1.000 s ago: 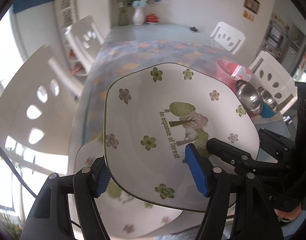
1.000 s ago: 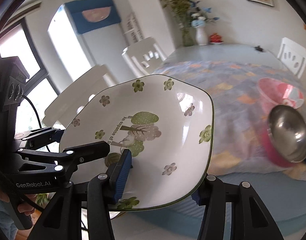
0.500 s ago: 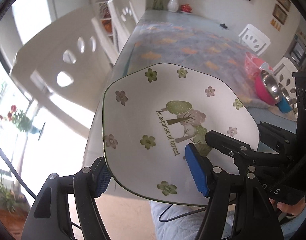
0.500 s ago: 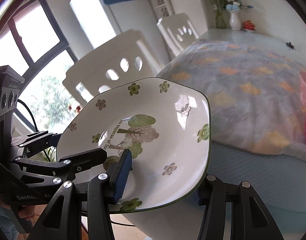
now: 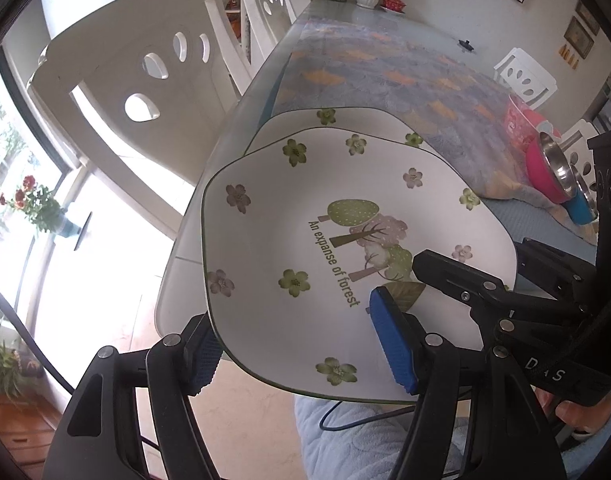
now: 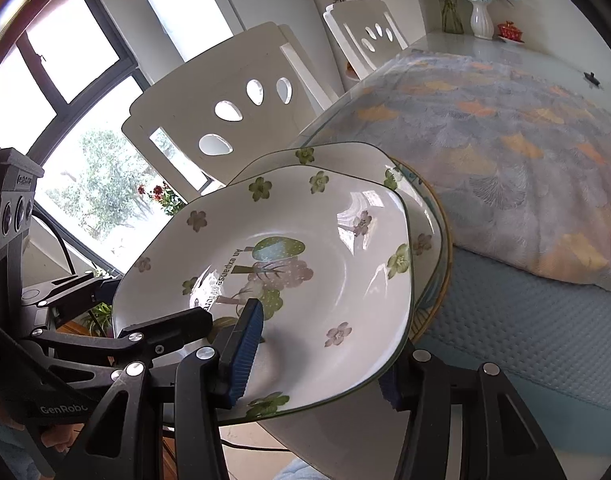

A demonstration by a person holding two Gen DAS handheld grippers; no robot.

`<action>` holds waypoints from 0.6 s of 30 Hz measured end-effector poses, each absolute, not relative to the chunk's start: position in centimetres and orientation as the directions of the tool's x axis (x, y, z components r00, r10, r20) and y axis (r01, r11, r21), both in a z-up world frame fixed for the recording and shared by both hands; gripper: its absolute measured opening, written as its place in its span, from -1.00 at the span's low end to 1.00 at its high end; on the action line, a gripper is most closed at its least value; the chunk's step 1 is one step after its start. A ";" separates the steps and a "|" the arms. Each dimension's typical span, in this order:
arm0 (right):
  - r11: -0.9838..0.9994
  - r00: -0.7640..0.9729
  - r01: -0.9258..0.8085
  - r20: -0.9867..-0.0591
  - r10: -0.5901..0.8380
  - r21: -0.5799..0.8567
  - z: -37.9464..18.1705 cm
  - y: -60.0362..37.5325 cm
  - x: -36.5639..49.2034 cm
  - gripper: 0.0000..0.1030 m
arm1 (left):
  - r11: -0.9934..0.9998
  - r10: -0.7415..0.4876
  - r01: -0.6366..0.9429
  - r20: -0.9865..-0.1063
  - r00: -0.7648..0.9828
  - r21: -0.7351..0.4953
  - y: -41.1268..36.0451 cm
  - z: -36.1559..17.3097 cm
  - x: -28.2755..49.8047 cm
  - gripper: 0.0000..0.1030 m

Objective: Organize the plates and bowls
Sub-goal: 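Lower the leaf dish with both tools onto the plate stack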

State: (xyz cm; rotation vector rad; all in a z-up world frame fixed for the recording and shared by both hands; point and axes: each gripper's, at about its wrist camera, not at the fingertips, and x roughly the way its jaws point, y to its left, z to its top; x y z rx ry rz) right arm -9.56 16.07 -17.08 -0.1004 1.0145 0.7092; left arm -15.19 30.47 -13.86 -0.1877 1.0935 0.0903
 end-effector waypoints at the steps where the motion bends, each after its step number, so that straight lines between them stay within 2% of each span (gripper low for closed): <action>1: 0.775 0.323 -0.584 -0.807 0.495 0.241 -17.2 16.1 -9.5 -0.02 | 0.981 -0.017 -0.164 -0.889 0.458 -0.104 30.5 -13.9 -15.2 0.27; 18: 0.780 0.272 -0.569 -0.836 0.476 0.259 -17.3 16.1 -8.7 -0.01 | 0.962 -0.076 -0.201 -0.889 0.451 -0.184 31.3 -14.3 -15.0 0.28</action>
